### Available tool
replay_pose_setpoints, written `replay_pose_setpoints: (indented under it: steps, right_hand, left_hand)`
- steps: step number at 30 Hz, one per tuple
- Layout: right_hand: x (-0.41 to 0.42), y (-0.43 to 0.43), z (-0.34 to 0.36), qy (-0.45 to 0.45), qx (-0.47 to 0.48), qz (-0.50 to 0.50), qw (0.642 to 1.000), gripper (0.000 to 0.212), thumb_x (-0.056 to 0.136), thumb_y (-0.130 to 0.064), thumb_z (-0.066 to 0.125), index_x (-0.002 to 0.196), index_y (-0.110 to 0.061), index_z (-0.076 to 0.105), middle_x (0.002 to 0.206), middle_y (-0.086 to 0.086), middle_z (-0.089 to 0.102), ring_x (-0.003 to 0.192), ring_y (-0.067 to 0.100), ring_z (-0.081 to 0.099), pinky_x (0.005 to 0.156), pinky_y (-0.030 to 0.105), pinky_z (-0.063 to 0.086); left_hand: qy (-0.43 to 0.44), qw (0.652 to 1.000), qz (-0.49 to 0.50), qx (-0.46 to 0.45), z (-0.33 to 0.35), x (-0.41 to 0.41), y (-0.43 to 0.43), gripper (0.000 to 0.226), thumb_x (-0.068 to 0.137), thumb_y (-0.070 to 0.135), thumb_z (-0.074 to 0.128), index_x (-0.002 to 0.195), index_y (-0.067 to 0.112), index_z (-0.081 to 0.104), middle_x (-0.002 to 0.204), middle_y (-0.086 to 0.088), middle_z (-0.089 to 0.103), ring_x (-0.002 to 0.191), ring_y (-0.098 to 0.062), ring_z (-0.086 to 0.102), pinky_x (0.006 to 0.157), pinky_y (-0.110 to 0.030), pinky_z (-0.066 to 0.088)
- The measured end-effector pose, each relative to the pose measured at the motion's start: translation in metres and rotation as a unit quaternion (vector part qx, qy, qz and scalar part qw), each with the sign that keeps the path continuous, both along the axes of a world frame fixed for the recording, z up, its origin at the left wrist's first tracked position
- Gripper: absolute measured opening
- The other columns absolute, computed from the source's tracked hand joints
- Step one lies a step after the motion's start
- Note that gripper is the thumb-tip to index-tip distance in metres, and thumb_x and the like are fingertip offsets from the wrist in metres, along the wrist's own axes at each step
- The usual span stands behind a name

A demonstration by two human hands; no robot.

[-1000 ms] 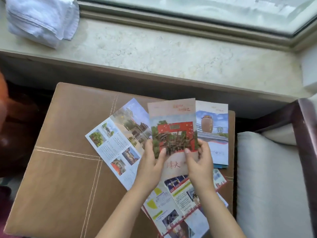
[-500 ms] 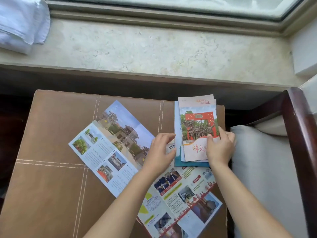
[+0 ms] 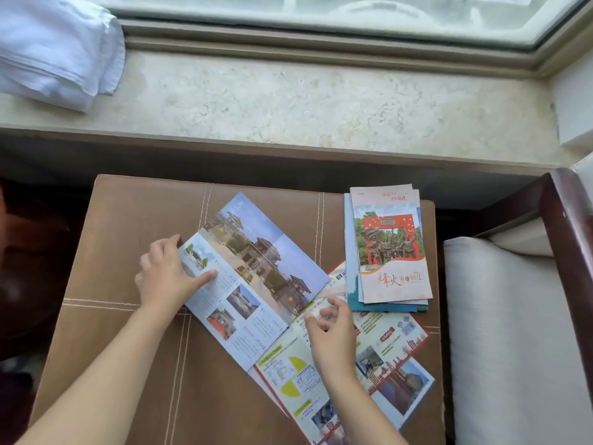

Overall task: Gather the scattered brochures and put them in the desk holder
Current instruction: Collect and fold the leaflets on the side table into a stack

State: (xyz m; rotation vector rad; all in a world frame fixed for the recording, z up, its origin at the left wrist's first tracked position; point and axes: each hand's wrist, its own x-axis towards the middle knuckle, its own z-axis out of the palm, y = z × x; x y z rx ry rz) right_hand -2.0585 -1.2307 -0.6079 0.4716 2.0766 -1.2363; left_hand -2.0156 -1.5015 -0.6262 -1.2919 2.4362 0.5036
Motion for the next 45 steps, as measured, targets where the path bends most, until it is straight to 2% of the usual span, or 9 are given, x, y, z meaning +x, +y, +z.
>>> replay_pose_setpoints:
  steps: [10, 18, 24, 28, 33, 36, 38, 42, 45]
  right_hand:
    - [0.004, -0.032, -0.012, -0.088, -0.033, -0.095, 0.991, 0.041, 0.082, -0.017, 0.073, 0.116, -0.017, 0.051, 0.099, 0.002, 0.059, 0.089, 0.016, 0.06, 0.073, 0.028, 0.051]
    - [0.023, -0.059, -0.006, -0.1, -0.066, -0.004, 0.993, 0.01, 0.09, -0.02, 0.063, 0.089, -0.011, 0.058, 0.105, 0.013, 0.068, 0.103, 0.029, 0.064, 0.091, 0.046, 0.053]
    - [0.05, -0.1, 0.003, -0.117, -0.154, 0.035, 0.98, 0.019, 0.094, -0.017, 0.056, 0.1, 0.001, 0.061, 0.108, 0.027, 0.065, 0.102, 0.041, 0.062, 0.074, 0.035, 0.048]
    - [0.046, -0.101, 0.005, -0.105, -0.132, 0.013, 0.986, 0.018, 0.093, -0.02, 0.059, 0.106, -0.008, 0.063, 0.106, 0.004, 0.07, 0.105, 0.024, 0.065, 0.082, 0.036, 0.053]
    - [0.037, -0.08, -0.003, -0.104, -0.058, -0.005, 0.993, 0.017, 0.09, -0.015, 0.064, 0.093, 0.002, 0.063, 0.102, 0.019, 0.069, 0.096, 0.028, 0.068, 0.085, 0.052, 0.056]
    - [0.042, -0.077, -0.005, -0.128, -0.062, 0.017, 0.99, 0.015, 0.092, -0.01, 0.059, 0.085, 0.004, 0.06, 0.099, 0.029, 0.068, 0.088, 0.032, 0.071, 0.072, 0.047, 0.061]
    - [0.043, -0.075, -0.008, -0.141, -0.079, 0.01, 0.987, 0.021, 0.095, -0.011, 0.056, 0.096, 0.009, 0.061, 0.098, 0.026, 0.07, 0.085, 0.031, 0.071, 0.07, 0.04, 0.061]
    - [0.046, -0.077, -0.008, -0.143, -0.101, -0.039, 0.984, 0.035, 0.099, -0.039, 0.043, 0.099, -0.012, 0.066, 0.092, 0.012, 0.074, 0.076, 0.024, 0.074, 0.062, 0.033, 0.061]
    - [0.052, -0.078, -0.009, -0.101, -0.089, -0.023, 0.991, 0.035, 0.097, -0.046, 0.042, 0.092, -0.02, 0.065, 0.085, 0.005, 0.075, 0.073, 0.018, 0.074, 0.057, 0.031, 0.059]
  left_hand:
    - [0.067, 0.992, 0.026, 0.101, 0.016, 0.028, -0.021, 0.039, 0.063, 0.058, 0.078, 0.074, 0.024, 0.061, 0.078, 0.007, 0.066, 0.104, -0.027, 0.051, 0.083, -0.044, 0.048]
    - [0.187, 0.94, 0.112, 0.263, 0.06, 0.082, -0.038, 0.01, 0.076, 0.03, 0.078, 0.08, 0.027, 0.069, 0.076, 0.011, 0.076, 0.066, -0.007, 0.072, 0.051, -0.023, 0.056]
    - [0.195, 0.942, 0.169, 0.213, 0.081, 0.134, -0.058, 0.017, 0.075, 0.033, 0.077, 0.09, 0.033, 0.07, 0.079, 0.007, 0.076, 0.068, -0.014, 0.074, 0.061, -0.036, 0.06]
    - [0.165, 0.931, 0.201, 0.257, 0.081, 0.151, -0.058, 0.014, 0.076, 0.03, 0.077, 0.089, 0.029, 0.072, 0.082, 0.002, 0.078, 0.075, -0.02, 0.075, 0.077, -0.048, 0.058]
    - [0.207, 0.887, 0.175, 0.374, 0.087, 0.142, -0.021, 0.022, 0.082, 0.045, 0.057, 0.096, 0.037, 0.072, 0.098, 0.005, 0.077, 0.088, -0.012, 0.073, 0.067, -0.019, 0.056]
    - [0.208, 0.863, 0.106, 0.448, 0.08, 0.124, 0.014, 0.071, 0.083, 0.078, 0.023, 0.113, 0.033, 0.069, 0.118, 0.013, 0.069, 0.112, -0.002, 0.061, 0.085, -0.02, 0.05]
    - [0.191, 0.88, 0.077, 0.428, 0.064, 0.112, 0.033, 0.099, 0.07, 0.09, 0.012, 0.116, 0.023, 0.069, 0.128, 0.015, 0.06, 0.123, -0.003, 0.048, 0.105, -0.027, 0.036]
    - [0.163, 0.959, 0.048, 0.228, 0.031, 0.107, 0.069, 0.03, 0.095, 0.036, 0.049, 0.123, 0.028, 0.056, 0.128, 0.016, 0.043, 0.126, -0.011, 0.033, 0.103, -0.02, 0.026]
    - [0.134, 0.979, 0.068, 0.139, 0.012, 0.099, 0.077, 0.052, 0.085, 0.032, 0.064, 0.132, 0.019, 0.045, 0.13, -0.001, 0.041, 0.118, -0.022, 0.038, 0.101, -0.029, 0.032]
